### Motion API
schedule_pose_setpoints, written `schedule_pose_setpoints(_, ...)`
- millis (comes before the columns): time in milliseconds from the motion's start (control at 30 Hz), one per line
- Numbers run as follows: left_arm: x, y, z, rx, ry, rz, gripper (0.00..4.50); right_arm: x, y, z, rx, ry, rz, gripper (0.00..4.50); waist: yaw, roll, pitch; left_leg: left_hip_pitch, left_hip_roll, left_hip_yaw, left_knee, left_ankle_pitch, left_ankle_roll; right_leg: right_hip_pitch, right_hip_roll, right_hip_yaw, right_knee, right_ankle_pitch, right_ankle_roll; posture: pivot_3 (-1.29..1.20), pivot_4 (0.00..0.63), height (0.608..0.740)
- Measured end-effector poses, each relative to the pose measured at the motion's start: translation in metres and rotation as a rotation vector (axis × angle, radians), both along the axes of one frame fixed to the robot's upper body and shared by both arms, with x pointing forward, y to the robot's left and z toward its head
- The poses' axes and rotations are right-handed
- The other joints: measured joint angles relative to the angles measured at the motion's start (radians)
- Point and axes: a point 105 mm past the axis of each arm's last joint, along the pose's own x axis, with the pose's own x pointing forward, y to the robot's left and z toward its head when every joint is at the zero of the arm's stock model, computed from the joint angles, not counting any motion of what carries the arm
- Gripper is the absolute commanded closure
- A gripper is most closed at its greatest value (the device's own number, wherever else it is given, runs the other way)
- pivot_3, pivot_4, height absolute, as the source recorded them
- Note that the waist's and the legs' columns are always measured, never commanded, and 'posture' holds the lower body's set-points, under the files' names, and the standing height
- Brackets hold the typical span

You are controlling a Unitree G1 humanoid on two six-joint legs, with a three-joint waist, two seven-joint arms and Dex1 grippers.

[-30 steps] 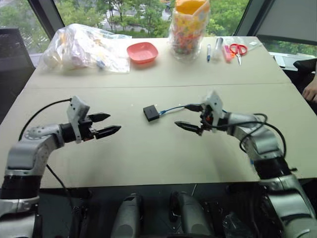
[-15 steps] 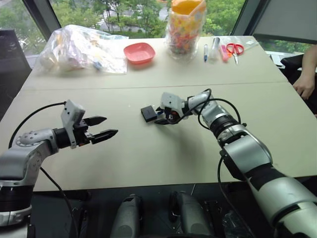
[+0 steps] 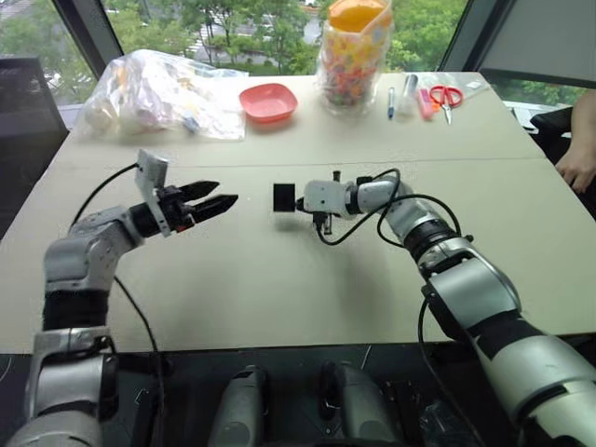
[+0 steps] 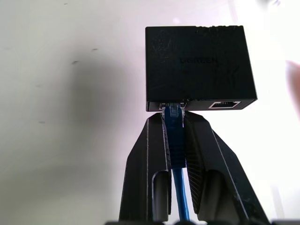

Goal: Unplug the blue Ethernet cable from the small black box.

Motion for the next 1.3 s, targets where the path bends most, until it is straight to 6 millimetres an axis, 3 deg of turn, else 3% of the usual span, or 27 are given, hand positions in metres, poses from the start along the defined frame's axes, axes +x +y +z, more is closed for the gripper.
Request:
schedule_pose_setpoints(233, 0.043, -0.039, 0.013, -0.057, 0.015, -0.078, 0.2, -0.017, 0.001, 0.008, 0.029, -0.146, 0.074, 4.43, -0.002, 0.0, 0.0, 0.0, 0.0, 0.002, -0.001, -0.001, 0.001, -0.001, 0.001, 0.001, -0.001, -0.001, 0.002, 0.0, 0.15, 0.74)
schedule_pose_setpoints(300, 0.047, -0.046, 0.011, -0.046, 0.014, -0.087, 0.2, -0.02, 0.001, 0.009, 0.033, -0.16, 0.075, 4.43, -0.002, 0.0, 0.0, 0.0, 0.0, 0.002, -0.001, -0.001, 0.001, -0.001, 0.001, 0.002, -0.001, -0.001, 0.002, 0.0, 0.15, 0.74)
schedule_pose_setpoints(400, 0.047, -0.058, 0.003, -0.018, 0.022, -0.126, 1.0, -0.025, 0.002, 0.011, 0.039, -0.175, 0.074, 4.5, -0.001, 0.0, 0.0, 0.0, 0.0, 0.002, -0.001, -0.001, 0.001, -0.001, 0.001, 0.002, 0.0, -0.001, 0.002, 0.0, 0.15, 0.74)
schedule_pose_setpoints(500, 0.044, -0.07, -0.004, 0.001, 0.045, -0.182, 2.24, -0.029, 0.002, 0.014, 0.045, -0.187, 0.065, 4.5, 0.0, -0.001, 0.0, 0.0, 0.0, 0.002, -0.001, -0.001, 0.001, -0.001, 0.001, 0.002, 0.0, -0.001, 0.002, 0.0, 0.15, 0.74)
schedule_pose_setpoints(633, 0.039, -0.078, 0.002, -0.009, 0.038, -0.254, 3.74, -0.029, 0.001, 0.017, 0.046, -0.199, 0.037, 4.5, 0.0, -0.001, 0.0, 0.0, 0.0, 0.001, -0.001, -0.001, 0.001, -0.001, 0.001, 0.001, 0.0, -0.001, 0.002, 0.0, 0.15, 0.74)
schedule_pose_setpoints(667, 0.039, -0.078, 0.003, -0.008, 0.037, -0.257, 3.96, -0.029, 0.001, 0.018, 0.044, -0.202, 0.034, 4.5, 0.001, -0.001, 0.0, 0.0, 0.0, 0.001, -0.001, -0.001, 0.001, -0.001, 0.001, 0.001, 0.0, -0.001, 0.002, 0.0, 0.15, 0.74)
schedule_pose_setpoints(733, 0.039, -0.078, 0.003, -0.014, 0.035, -0.26, 3.95, -0.03, 0.001, 0.019, 0.044, -0.206, 0.03, 4.5, 0.0, -0.001, 0.0, 0.0, 0.0, 0.001, -0.001, -0.001, 0.001, -0.001, 0.001, 0.002, 0.0, -0.001, 0.002, 0.0, 0.15, 0.74)
schedule_pose_setpoints(867, 0.042, -0.075, 0.002, -0.013, 0.038, -0.223, 3.95, -0.034, 0.001, 0.023, 0.059, -0.216, 0.019, 2.66, 0.001, -0.001, 0.0, 0.0, 0.0, 0.001, -0.001, -0.001, 0.001, -0.001, 0.001, 0.002, 0.0, -0.001, 0.002, 0.0, 0.15, 0.74)
schedule_pose_setpoints(900, 0.043, -0.075, 0.002, -0.01, 0.034, -0.214, 3.95, -0.037, -0.007, 0.024, 0.076, -0.214, -0.014, 1.95, 0.005, -0.001, 0.0, 0.0, 0.0, 0.001, -0.001, -0.001, 0.002, -0.001, 0.0, 0.001, 0.0, -0.001, 0.002, 0.0, 0.15, 0.74)
schedule_pose_setpoints(933, 0.044, -0.073, 0.002, -0.011, 0.029, -0.207, 3.95, -0.037, -0.014, 0.021, 0.084, -0.197, -0.045, 1.61, 0.007, -0.001, 0.0, -0.001, 0.0, 0.0, -0.001, -0.001, 0.002, -0.001, 0.0, 0.001, 0.0, -0.001, 0.002, 0.0, 0.15, 0.74)
schedule_pose_setpoints(967, 0.044, -0.071, 0.002, -0.016, 0.027, -0.202, 3.95, -0.039, -0.025, 0.018, 0.128, -0.163, -0.096, 1.17, 0.01, -0.001, 0.0, -0.002, 0.0, 0.0, -0.001, -0.001, 0.002, -0.001, 0.0, 0.0, -0.001, -0.001, 0.002, 0.0, 0.15, 0.74)
schedule_pose_setpoints(1033, 0.044, -0.062, 0.002, -0.054, 0.04, -0.18, 3.95, -0.049, -0.046, 0.006, 0.304, 0.003, -0.23, 1.17, 0.01, -0.001, 0.0, -0.003, 0.0, 0.0, 0.001, -0.002, 0.003, -0.001, -0.001, 0.001, -0.002, 0.0, 0.0, 0.0, 0.15, 0.74)
schedule_pose_setpoints(1133, 0.041, -0.057, 0.006, -0.143, 0.072, -0.186, 3.95, -0.071, -0.051, -0.002, 0.69, 0.348, -0.334, 1.17, 0.004, -0.002, 0.0, -0.007, 0.001, -0.002, 0.002, -0.002, 0.003, -0.005, -0.001, 0.001, 0.0, 0.001, -0.001, 0.0, 0.15, 0.74)
schedule_pose_setpoints(1300, 0.033, -0.063, 0.029, -0.368, 0.134, -0.28, 3.95, -0.103, -0.026, 0.043, 1.237, 0.837, -0.137, 1.17, 0.003, -0.002, 0.0, -0.007, 0.005, -0.004, 0.003, -0.002, 0.003, -0.008, 0.001, 0.001, 0.003, 0.001, -0.001, 0.0, 0.15, 0.74)
